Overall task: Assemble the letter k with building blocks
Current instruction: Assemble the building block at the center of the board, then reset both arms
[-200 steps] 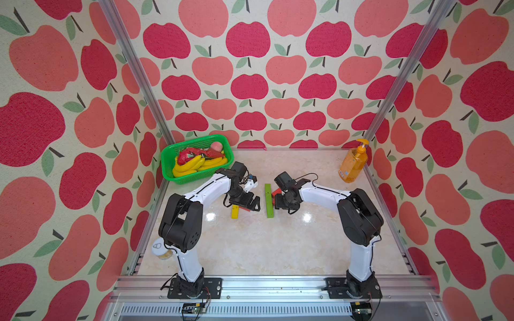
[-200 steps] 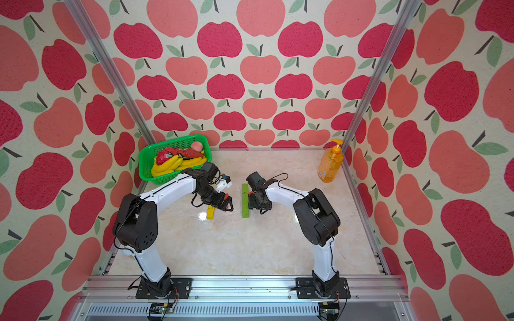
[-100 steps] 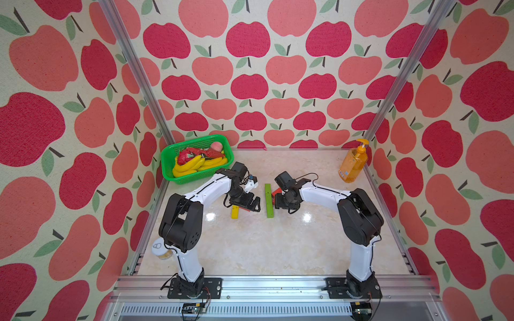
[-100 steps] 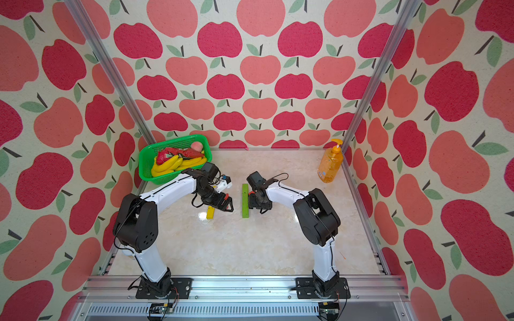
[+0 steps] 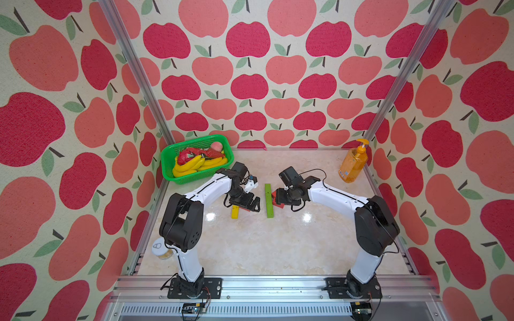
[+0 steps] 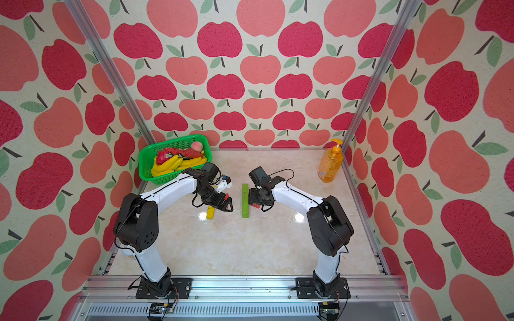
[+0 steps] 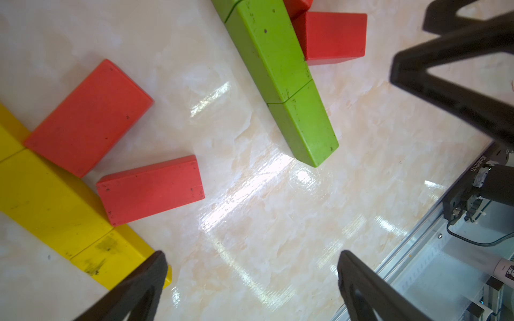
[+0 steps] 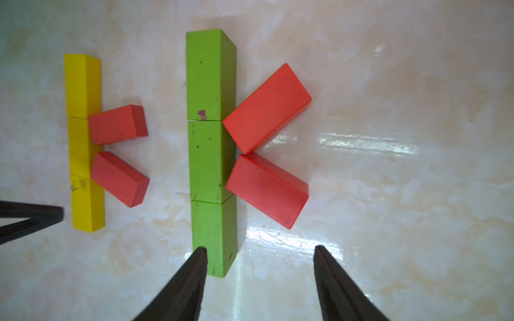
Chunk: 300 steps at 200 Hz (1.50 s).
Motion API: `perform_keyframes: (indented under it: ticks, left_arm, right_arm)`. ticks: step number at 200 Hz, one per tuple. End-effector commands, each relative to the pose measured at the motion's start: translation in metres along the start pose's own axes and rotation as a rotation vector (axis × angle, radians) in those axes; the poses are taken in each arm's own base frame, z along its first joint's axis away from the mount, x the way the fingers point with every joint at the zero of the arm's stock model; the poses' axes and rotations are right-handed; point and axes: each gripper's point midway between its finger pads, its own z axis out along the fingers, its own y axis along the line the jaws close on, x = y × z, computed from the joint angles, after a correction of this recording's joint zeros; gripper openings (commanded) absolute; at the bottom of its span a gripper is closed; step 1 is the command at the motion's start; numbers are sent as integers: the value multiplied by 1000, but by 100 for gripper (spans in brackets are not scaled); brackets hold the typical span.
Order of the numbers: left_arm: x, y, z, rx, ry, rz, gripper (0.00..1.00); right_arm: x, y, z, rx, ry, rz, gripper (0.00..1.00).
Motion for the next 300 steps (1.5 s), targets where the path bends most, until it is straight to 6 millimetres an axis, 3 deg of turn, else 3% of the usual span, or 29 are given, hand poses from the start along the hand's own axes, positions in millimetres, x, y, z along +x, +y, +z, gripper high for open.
perform_keyframes:
  ticks: [1,19,31,61,77,95,122,147,164,197,223,261,286,300]
  left_arm:
    - [-5,1,-13,-43,-34,38,98]
    - [-11,0,-28,-64,-98,63,98]
    - [-16,-9,-49,-66,-177,97,98]
    - [-18,-33,-124,-97,-490,161,98]
    - [-10,-32,-157,-154,-591,122,98]
    - [5,-27,-180,-207,-641,55,98]
    - [34,-13,-192,-311,-680,-29,98]
    - [66,18,-171,-435,-628,-120,98]
    - [79,37,-165,-524,-621,-167,98]
    - [96,62,-175,-687,-666,-222,98]
    - [112,85,-176,-829,-672,-283,98]
    - [108,105,-176,-938,-713,-310,98]
    - [103,120,-173,-1017,-766,-313,98]
    - [102,126,-169,-1028,-817,-324,98]
  right_arm:
    - [-13,10,-63,-51,-91,-34,70]
    - [-23,5,-102,-85,-168,-45,77]
    - [-26,2,-124,-116,-209,-69,99]
    - [-28,-25,-179,-75,-323,-122,99]
    - [-22,-47,-208,-31,-412,-128,99]
    - [-8,-73,-225,19,-516,-119,99]
    - [24,-123,-222,143,-590,-24,99]
    - [47,-158,-203,242,-633,47,99]
    - [53,-160,-188,220,-668,9,99]
    - [47,-170,-190,291,-757,-68,99]
    - [40,-174,-179,378,-775,-204,99]
    - [27,-204,-166,469,-845,-122,99]
    - [37,-235,-149,460,-861,31,99]
    - [42,-249,-152,472,-864,90,99]
